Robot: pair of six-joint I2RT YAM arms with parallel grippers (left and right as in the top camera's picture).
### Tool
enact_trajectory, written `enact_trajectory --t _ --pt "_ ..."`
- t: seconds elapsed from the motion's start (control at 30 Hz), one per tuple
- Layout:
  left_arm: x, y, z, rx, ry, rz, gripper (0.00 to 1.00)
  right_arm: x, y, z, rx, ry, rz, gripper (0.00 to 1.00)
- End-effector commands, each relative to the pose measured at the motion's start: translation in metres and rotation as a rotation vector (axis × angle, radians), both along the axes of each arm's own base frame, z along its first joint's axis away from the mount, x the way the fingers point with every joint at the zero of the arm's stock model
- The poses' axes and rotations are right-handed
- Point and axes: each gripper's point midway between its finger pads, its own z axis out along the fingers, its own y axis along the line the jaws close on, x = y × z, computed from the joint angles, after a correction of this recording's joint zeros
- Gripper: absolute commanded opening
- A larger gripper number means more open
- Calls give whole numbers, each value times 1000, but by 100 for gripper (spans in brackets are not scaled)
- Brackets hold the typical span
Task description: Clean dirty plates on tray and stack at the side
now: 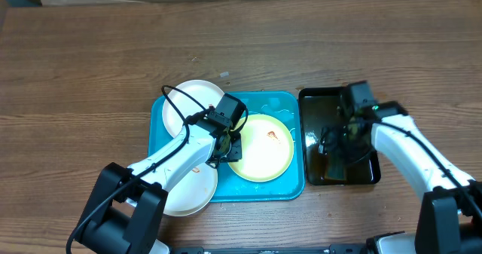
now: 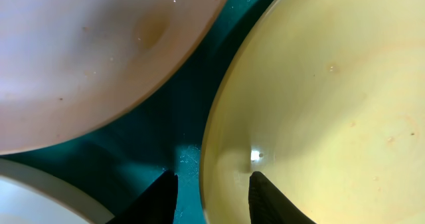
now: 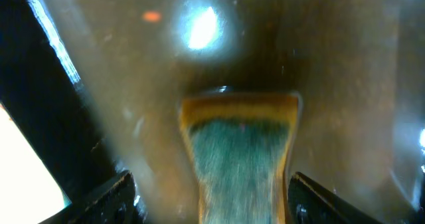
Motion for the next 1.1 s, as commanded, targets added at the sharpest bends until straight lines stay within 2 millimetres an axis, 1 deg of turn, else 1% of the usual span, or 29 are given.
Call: enact_trajectory --t 0.0,0.03,0.07,0.1,0.13,0.17,0.27,0.3,0.33,0.37,0.4,0.53,0.63,0.8,0.83,0.87,0.9,0.93,0.97,1.0,1.03,1.07 --pt "-1 3 -3 6 8 14 37 5 -10 -10 -67 -45 -35 75" --pt "-1 3 -3 6 8 14 37 9 -11 -11 -68 -62 -36 73" --pt "-1 3 -3 6 8 14 37 13 -10 -11 -64 -81 -37 69" --pt "-1 3 -3 6 8 14 37 17 -9 -10 -60 -97 -38 54" --pt "-1 3 -3 6 8 14 37 21 -8 -10 -56 -113 -38 24" --pt "-1 3 -3 6 8 14 37 25 -7 -9 -52 -128 -39 4" --pt "-1 3 -3 7 9 14 38 29 -6 -8 -48 -146 -39 4" --pt "-1 3 -3 6 8 14 38 29 -6 -8 -48 -147 -40 17" --pt "-1 3 -3 7 9 14 38 29 -6 -8 -48 -147 -41 55" --pt "-1 3 -3 7 9 14 38 29 -6 -8 -48 -146 -41 77" --pt "-1 3 -3 7 9 14 38 29 -7 -8 -49 -145 -40 79" --pt "-1 3 -3 7 9 14 38 25 -7 -9 -51 -132 -40 79" --pt "-1 3 -3 6 9 14 38 20 -8 -11 -55 -115 -38 76" --pt "-1 2 -3 3 11 13 39 11 -10 -24 -58 -104 -38 76" --pt "-1 2 -3 3 10 13 39 12 -10 -25 -56 -111 -38 65" --pt "-1 2 -3 3 10 13 40 13 -9 -26 -54 -117 -38 42" --pt "-1 2 -3 3 10 13 40 14 -9 -25 -51 -122 -38 8" --pt "-1 2 -3 3 10 13 40 16 -7 -25 -40 -128 -38 4" --pt "-1 2 -3 3 10 13 41 18 -4 -24 -27 -134 -36 4" --pt "-1 2 -3 3 10 13 45 19 -2 -24 -17 -140 -36 34" --pt "-1 2 -3 3 10 13 47 22 -1 -23 -8 -147 -36 69" --pt "-1 2 -3 3 11 11 48 23 -1 -20 -9 -149 -38 74"
